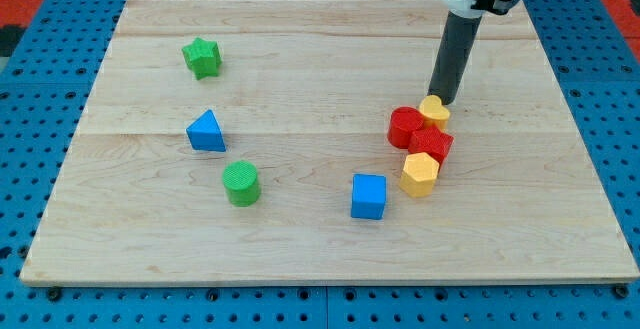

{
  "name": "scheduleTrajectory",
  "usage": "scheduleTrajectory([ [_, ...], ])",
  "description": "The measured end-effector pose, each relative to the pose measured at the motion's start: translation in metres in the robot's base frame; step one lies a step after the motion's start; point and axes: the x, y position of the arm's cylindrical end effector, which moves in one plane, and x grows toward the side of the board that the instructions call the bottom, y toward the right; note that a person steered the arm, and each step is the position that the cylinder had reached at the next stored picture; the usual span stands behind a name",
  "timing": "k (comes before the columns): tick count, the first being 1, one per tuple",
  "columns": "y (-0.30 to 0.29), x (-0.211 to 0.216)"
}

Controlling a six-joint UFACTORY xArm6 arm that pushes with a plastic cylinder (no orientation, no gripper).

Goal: Slightly move the cube to the left side

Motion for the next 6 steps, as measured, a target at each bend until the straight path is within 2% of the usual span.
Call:
scheduleTrajectory([
  [1,0.014,0.000],
  [2,0.079,0.067],
  [3,0.037,0.165],
  [4,-0.075,0.168],
  [5,-0.128,0.144],
  [6,-0.130,0.144],
])
